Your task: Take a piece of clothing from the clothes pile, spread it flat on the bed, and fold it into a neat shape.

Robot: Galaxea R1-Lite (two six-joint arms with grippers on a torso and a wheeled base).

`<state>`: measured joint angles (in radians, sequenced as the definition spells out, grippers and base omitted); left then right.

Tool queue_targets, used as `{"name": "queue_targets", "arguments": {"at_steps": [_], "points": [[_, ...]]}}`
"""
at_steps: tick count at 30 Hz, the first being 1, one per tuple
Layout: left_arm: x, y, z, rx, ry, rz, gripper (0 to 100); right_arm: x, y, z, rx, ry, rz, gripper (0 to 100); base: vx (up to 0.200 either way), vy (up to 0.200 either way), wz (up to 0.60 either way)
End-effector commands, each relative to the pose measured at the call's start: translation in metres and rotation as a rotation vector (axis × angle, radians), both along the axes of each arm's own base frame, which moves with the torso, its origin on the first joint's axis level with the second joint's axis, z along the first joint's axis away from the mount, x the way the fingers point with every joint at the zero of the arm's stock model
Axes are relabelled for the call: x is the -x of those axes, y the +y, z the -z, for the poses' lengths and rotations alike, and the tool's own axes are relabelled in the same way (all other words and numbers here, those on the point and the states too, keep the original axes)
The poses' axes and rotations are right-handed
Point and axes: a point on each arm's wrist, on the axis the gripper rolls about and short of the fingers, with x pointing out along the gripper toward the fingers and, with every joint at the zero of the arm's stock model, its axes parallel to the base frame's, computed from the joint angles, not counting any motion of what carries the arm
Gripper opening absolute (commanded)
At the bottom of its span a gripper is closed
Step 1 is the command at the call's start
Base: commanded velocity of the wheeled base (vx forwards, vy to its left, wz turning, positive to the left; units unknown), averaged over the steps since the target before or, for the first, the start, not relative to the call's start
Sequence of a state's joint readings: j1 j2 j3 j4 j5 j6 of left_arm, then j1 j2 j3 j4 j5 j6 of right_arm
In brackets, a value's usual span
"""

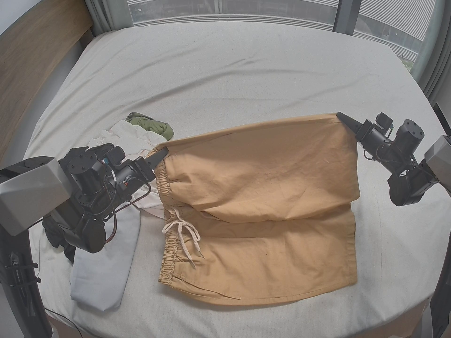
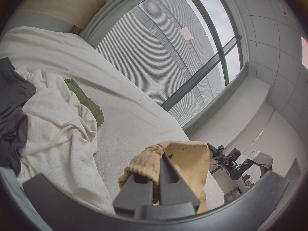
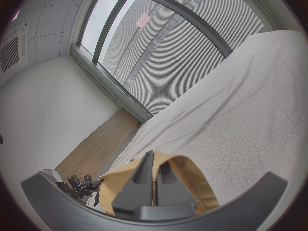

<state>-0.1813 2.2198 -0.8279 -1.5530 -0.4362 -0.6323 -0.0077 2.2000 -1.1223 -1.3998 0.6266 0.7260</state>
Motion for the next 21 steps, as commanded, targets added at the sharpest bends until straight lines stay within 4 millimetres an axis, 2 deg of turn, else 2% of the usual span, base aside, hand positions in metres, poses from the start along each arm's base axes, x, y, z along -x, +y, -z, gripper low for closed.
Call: {"name": "queue_targets", "arguments": {"at_steps": [1,6,7,8,9,15,19,21], "points": [[-0.004,-0.001,0.005,0.001,0.005,0.001,0,-0.007,-0.001,0.003,0.001,0.003,0.002,0,0.0,0.0,0.0],[-0.007,-0.001,0.005,0.005,-0.001,0.002,0,-0.01,0.0,0.004,0.0,0.007,-0.001,0,0.0,0.0,0.0],[-0.009,-0.002,0.004,0.007,-0.009,0.002,0,-0.012,0.0,0.004,0.0,0.007,-0.001,100,0.0,0.0,0.0],[-0.011,-0.002,0.003,0.011,-0.012,0.002,0,-0.016,0.0,0.004,0.001,0.007,0.003,100,0.0,0.0,0.0],[-0.013,-0.002,0.003,0.019,-0.011,0.004,100,-0.018,0.0,0.006,0.0,0.011,0.002,100,0.0,0.0,0.0],[-0.024,-0.004,0.008,0.069,0.007,-0.029,100,-0.019,-0.001,0.005,-0.001,0.006,0.007,100,0.0,0.0,0.0],[-0.027,-0.004,0.017,0.074,0.028,-0.079,100,0.0,0.0,0.001,0.003,0.028,0.007,100,0.0,0.0,0.0],[-0.027,-0.004,0.017,0.074,0.028,-0.079,100,0.0,0.0,0.001,0.003,0.028,0.007,100,0.0,0.0,0.0]]}}
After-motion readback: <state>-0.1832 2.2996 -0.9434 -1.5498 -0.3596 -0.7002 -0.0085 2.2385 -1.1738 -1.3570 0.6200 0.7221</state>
